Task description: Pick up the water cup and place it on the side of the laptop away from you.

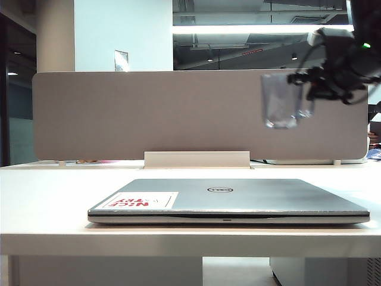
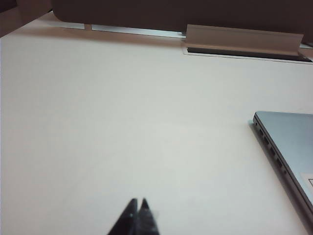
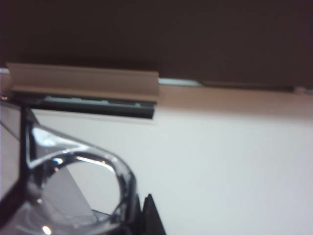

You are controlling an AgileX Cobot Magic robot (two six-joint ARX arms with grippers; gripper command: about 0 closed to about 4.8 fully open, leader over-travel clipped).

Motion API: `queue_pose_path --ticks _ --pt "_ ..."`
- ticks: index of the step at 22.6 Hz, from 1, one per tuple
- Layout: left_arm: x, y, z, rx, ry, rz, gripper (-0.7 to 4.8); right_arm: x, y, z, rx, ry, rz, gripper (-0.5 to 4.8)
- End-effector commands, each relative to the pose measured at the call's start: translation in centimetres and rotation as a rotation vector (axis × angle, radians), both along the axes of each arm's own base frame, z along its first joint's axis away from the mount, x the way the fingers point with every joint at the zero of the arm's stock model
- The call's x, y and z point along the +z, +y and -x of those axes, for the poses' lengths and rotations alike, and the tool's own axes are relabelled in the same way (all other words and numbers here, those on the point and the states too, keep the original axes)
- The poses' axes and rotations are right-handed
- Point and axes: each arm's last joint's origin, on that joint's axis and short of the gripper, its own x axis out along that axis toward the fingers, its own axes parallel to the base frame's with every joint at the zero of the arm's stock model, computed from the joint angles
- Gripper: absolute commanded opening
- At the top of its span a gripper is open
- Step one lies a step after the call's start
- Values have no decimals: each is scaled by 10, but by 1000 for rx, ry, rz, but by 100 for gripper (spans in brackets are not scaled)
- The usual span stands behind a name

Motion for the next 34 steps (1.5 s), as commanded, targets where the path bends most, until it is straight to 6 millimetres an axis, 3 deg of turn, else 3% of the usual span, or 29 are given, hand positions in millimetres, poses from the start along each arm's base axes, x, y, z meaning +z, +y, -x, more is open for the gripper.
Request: queue_pose_path --ticks 1,4,8,21,30,34 --pt "1 0 0 -6 -6 4 -5 12 15 -13 30 -6 -1 -1" --pt "1 0 0 -6 -6 4 -5 15 39 -31 83 6 1 -1" --pt "1 0 0 -6 -6 4 -5 1 68 -56 136 66 12 -1" --pt "1 0 0 -6 -6 4 -5 -35 82 -101 141 137 27 -1" --pt "1 0 0 -5 -5 4 -5 -42 86 -117 145 94 17 -1" --pt "1 0 0 -5 -4 3 -5 -54 88 -122 166 94 12 -1"
